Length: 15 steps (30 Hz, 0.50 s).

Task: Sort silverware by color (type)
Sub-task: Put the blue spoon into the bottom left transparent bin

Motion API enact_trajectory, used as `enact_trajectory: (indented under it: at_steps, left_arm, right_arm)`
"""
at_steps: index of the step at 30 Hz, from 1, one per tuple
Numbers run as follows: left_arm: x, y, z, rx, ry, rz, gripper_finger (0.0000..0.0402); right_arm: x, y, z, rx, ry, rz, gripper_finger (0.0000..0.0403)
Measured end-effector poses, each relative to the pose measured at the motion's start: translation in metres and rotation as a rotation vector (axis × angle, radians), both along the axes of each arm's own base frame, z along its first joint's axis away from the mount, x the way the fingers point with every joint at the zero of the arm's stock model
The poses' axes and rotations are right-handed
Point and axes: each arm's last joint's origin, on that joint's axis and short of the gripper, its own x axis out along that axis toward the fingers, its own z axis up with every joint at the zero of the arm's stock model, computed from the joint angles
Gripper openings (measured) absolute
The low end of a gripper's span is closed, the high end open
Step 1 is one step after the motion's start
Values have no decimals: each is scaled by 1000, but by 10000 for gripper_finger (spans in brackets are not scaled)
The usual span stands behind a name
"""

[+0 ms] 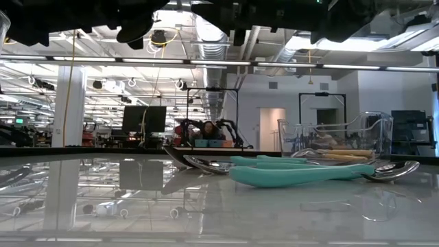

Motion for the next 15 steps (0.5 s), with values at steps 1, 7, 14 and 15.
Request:
enact_trajectory:
  at_steps: [1, 7, 14, 15]
  left_arm:
    - [2, 0, -1, 0, 0, 0, 0]
    - [9, -1, -7, 7, -10, 4, 0]
    - [10, -1, -6, 4, -43, 5, 0]
    - [10, -1, -6, 4, -43, 5, 0]
  right_arm:
    - [0, 0, 1, 1, -5, -3, 232]
    - [-1, -2, 4, 2, -13, -13, 251]
    - [0, -2, 1, 1, -7, -6, 264]
    - [0, -2, 1, 1, -7, -6, 265]
